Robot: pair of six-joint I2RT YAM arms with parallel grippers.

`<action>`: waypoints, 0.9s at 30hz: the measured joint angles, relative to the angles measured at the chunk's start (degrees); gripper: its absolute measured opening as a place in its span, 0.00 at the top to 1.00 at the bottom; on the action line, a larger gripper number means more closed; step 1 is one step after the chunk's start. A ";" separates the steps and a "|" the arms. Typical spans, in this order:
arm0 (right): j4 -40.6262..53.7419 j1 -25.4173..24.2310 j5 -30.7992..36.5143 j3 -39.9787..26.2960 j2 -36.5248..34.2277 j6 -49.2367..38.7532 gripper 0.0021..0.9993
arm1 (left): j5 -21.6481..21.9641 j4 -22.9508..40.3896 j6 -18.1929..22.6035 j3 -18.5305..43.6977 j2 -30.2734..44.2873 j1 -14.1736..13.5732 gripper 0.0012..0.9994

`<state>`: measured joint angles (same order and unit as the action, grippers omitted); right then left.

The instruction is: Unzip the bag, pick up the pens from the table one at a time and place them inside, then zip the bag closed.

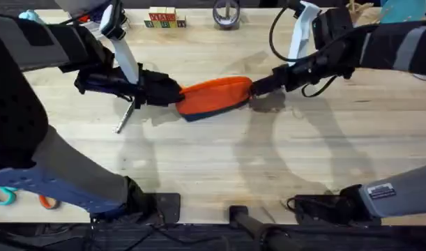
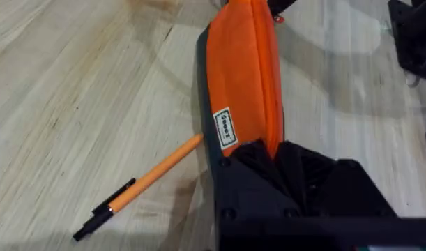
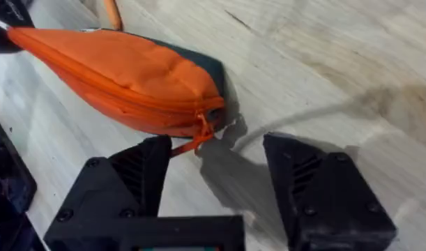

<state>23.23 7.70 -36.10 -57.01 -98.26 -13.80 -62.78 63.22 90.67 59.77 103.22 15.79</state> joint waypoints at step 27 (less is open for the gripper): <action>-2.02 0.17 -0.04 0.00 -0.01 -0.07 0.51 | 0.00 0.01 0.00 0.02 0.00 0.00 0.96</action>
<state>21.21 7.88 -36.14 -57.01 -98.27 -13.87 -62.78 63.23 90.67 59.79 103.22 15.79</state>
